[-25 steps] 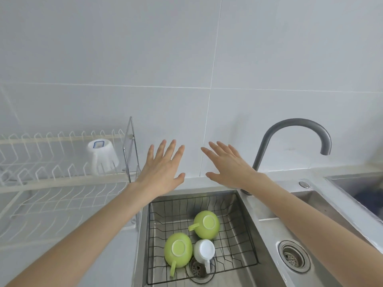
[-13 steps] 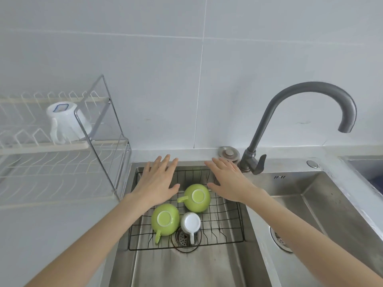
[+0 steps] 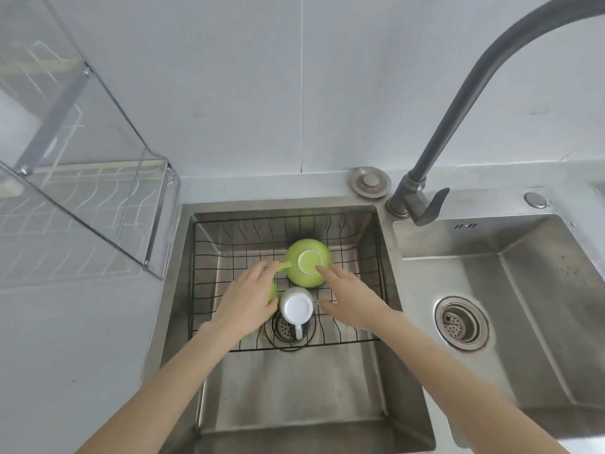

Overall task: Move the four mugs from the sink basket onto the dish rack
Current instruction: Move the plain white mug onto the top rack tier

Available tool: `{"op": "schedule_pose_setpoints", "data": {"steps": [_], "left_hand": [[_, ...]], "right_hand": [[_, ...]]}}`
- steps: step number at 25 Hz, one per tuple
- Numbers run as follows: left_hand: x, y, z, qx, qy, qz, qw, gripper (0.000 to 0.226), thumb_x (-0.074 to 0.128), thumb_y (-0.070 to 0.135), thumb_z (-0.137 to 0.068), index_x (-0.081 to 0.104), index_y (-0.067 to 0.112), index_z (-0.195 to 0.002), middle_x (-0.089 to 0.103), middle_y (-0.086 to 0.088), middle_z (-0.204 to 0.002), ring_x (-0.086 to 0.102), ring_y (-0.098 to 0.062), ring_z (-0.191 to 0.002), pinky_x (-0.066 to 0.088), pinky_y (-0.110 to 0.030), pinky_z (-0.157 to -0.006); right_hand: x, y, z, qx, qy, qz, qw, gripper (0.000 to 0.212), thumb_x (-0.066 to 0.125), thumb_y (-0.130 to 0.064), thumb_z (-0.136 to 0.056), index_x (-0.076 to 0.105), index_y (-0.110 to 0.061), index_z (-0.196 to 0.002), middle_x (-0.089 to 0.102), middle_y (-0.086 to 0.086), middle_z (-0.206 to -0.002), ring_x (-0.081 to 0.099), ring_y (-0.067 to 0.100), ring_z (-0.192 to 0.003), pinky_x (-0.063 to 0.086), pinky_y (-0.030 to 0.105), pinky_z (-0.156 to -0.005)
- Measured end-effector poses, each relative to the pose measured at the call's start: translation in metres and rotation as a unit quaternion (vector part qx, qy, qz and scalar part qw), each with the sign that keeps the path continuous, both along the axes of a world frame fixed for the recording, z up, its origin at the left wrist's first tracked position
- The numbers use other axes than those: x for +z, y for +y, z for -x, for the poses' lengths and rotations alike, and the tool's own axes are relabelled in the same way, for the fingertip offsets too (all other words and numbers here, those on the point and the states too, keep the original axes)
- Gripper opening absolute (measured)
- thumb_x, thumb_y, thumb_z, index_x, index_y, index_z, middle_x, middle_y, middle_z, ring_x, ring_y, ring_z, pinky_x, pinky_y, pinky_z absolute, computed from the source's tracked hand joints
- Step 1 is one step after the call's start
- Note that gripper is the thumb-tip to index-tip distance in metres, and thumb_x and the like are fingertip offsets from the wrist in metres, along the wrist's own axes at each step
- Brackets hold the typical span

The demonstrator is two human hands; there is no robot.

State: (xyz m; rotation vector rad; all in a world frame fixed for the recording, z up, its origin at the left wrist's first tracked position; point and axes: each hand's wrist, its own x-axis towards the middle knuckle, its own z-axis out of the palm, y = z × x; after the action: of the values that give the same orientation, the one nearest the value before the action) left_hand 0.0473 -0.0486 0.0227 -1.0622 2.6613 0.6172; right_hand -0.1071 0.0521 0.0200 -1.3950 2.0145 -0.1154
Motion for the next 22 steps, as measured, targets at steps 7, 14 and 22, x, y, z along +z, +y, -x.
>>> {"op": "schedule_pose_setpoints", "data": {"steps": [7,14,22], "left_hand": [[-0.064,0.007,-0.002,0.04,-0.053,-0.078,0.995,0.063,0.05,0.02,-0.089,0.018,0.018,-0.143,0.027,-0.001,-0.15,0.034,-0.024,-0.133,0.042,-0.039,-0.097],[-0.1,0.011,0.005,0.073,-0.039,-0.125,0.989,0.069,0.057,0.023,-0.085,0.02,0.017,-0.142,0.032,-0.004,-0.146,0.038,-0.025,-0.13,0.045,-0.042,-0.094],[-0.108,0.015,0.007,0.097,-0.01,-0.121,0.988,0.067,0.061,0.028,-0.084,0.026,0.018,-0.14,0.039,0.0,-0.142,0.041,-0.021,-0.128,0.045,-0.038,-0.086]], "right_hand": [[-0.058,-0.01,-0.012,-0.075,-0.121,-0.047,0.989,0.063,0.052,-0.019,-0.09,0.021,-0.015,-0.145,0.032,0.01,-0.149,0.035,0.029,-0.135,0.033,0.036,-0.108],[-0.09,-0.017,-0.02,-0.161,-0.164,-0.067,0.971,0.057,0.049,-0.016,-0.091,0.026,-0.014,-0.143,0.043,0.016,-0.141,0.044,0.033,-0.126,0.037,0.032,-0.099],[-0.094,-0.015,-0.025,-0.225,-0.173,-0.043,0.958,0.05,0.045,-0.013,-0.092,0.034,-0.014,-0.141,0.062,0.014,-0.12,0.053,0.032,-0.115,0.042,0.031,-0.093]]}}
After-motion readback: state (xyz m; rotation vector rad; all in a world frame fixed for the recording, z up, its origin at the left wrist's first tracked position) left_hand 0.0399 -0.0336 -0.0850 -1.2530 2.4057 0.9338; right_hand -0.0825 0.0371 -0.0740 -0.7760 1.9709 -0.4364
